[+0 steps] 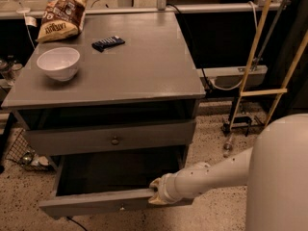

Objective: Open middle drawer

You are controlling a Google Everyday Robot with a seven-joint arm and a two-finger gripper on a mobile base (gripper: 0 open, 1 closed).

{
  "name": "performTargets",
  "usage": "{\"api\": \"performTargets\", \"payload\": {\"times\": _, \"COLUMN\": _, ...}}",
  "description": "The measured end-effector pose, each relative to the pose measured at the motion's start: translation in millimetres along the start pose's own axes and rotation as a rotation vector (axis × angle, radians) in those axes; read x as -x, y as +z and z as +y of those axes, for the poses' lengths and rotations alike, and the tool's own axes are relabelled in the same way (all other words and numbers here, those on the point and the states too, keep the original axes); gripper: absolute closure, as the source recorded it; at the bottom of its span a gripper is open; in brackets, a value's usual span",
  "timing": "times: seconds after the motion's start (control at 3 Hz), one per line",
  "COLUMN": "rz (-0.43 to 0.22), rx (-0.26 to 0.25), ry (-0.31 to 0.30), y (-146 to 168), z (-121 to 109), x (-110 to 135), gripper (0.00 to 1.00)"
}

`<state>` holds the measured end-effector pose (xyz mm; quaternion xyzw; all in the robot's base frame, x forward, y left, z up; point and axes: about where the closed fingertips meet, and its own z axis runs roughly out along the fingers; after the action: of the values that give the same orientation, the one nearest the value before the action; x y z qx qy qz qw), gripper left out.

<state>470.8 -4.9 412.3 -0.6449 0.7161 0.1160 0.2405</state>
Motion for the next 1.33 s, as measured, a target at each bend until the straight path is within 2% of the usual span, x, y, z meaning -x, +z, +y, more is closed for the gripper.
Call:
{"api": "performTargets", "payload": {"times": 0.33, "rz": 0.000, "rx": 0.002, "ry": 0.000, "y": 0.6, "z": 0.7, "x": 0.3, "gripper": 0.84}}
{"api": "performTargets", "payload": {"times": 0.67, "rz": -0.001, "rx": 0.003, "ry": -0.001, "y": 1.2, "z": 1.3, "x": 0.6, "gripper": 0.61}}
{"api": "performTargets", "payload": {"times": 1.0, "rz": -0.001, "rx": 0.004, "ry": -0.001, "y": 1.6, "z": 1.6, "x": 0.8, "gripper": 0.29}}
{"api": "performTargets", "payload": {"times": 1.33, "rz": -0.001, "rx": 0.006, "ry": -0.002, "y": 2.2, "z": 2.2, "x": 1.1, "gripper": 0.05}}
